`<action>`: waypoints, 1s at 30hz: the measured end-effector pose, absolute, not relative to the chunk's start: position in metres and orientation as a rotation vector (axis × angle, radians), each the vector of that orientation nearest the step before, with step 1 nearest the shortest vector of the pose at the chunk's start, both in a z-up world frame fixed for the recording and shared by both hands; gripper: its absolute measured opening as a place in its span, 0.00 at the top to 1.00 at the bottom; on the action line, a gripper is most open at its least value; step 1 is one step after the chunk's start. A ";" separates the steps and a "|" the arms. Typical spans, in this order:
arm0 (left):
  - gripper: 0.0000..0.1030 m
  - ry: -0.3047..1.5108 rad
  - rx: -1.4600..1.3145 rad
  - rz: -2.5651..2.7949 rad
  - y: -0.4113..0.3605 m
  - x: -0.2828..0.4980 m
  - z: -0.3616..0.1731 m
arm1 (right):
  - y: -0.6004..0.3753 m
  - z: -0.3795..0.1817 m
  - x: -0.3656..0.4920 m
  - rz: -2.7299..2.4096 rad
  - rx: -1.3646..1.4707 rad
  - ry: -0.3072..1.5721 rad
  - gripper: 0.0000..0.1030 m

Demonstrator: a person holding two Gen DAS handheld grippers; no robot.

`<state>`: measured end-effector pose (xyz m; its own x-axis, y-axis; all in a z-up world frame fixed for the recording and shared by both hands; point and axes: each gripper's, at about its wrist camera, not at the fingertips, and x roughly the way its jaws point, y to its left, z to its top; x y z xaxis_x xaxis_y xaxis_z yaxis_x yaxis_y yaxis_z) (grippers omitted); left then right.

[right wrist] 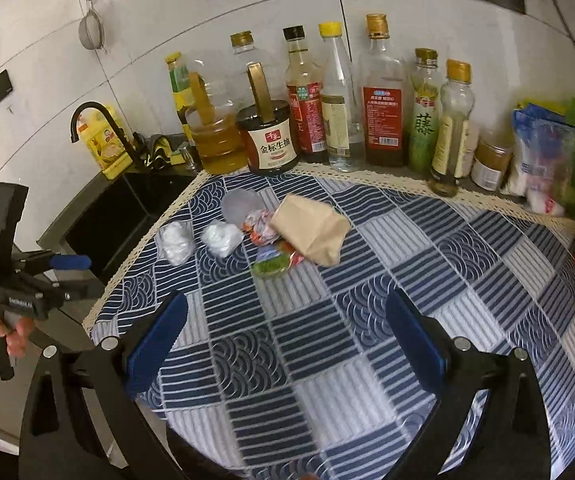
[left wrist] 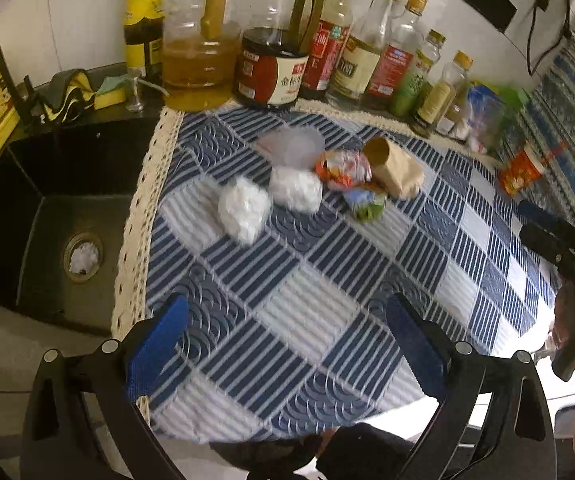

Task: Collect trash
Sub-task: 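Grasp the brown paper bag on the counter with the right tool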

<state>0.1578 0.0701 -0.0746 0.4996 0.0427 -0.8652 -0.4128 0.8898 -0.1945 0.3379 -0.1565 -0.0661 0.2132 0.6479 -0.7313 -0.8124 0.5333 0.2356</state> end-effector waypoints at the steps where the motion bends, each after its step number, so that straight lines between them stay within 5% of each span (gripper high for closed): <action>1: 0.07 1.019 -0.393 0.291 0.073 0.164 -0.075 | -0.153 -0.069 0.346 1.030 -0.219 0.896 0.05; 26: 0.14 1.212 -0.423 0.398 0.120 0.253 -0.153 | -0.043 -0.156 0.439 1.279 -0.469 1.017 0.05; 30: 0.23 1.224 -0.429 0.410 0.123 0.260 -0.159 | -0.038 -0.160 0.440 1.323 -0.490 1.021 0.05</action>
<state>0.2599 0.1232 -0.1594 0.2872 0.0708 -0.9553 -0.5193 0.8495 -0.0932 0.4398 -0.0380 -0.1596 -0.0775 0.5559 -0.8276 -0.9416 0.2319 0.2440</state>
